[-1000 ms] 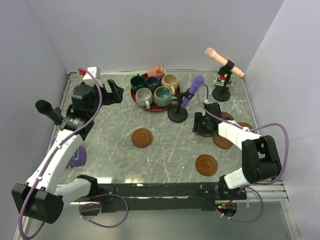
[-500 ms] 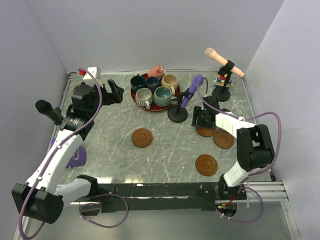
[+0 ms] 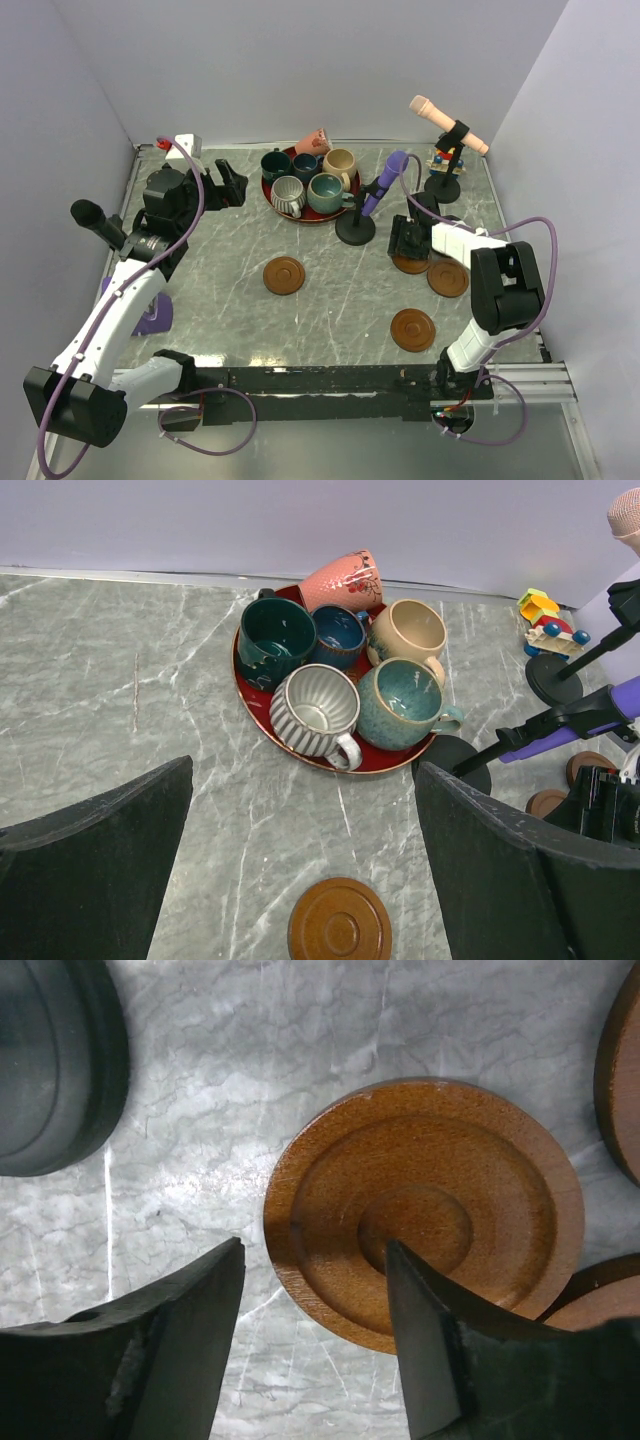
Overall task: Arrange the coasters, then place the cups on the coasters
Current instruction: Move the coaster to the center of the board.
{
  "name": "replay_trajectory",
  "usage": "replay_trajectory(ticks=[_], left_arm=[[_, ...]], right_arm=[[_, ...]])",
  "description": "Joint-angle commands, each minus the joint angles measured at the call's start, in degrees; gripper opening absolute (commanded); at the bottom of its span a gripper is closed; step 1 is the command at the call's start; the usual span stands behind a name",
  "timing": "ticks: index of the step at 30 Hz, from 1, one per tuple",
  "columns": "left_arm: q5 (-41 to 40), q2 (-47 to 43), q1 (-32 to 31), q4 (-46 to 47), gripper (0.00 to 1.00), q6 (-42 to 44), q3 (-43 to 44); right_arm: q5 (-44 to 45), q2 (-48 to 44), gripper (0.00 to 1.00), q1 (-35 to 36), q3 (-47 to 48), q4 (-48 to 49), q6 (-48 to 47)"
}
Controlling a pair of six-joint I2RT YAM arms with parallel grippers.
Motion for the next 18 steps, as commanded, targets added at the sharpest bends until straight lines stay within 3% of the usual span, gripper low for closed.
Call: replay_trajectory(ticks=[1,18], left_arm=[[1.1,-1.0,-0.1,2.1,0.97,0.0,0.7],[0.9,-0.9,-0.1,2.0,0.97,-0.1,0.7]], right_arm=[[0.2,0.6,0.63,-0.1,1.3,-3.6,-0.5],[0.0,-1.4,0.62,8.0,-1.3,-5.2,2.0]])
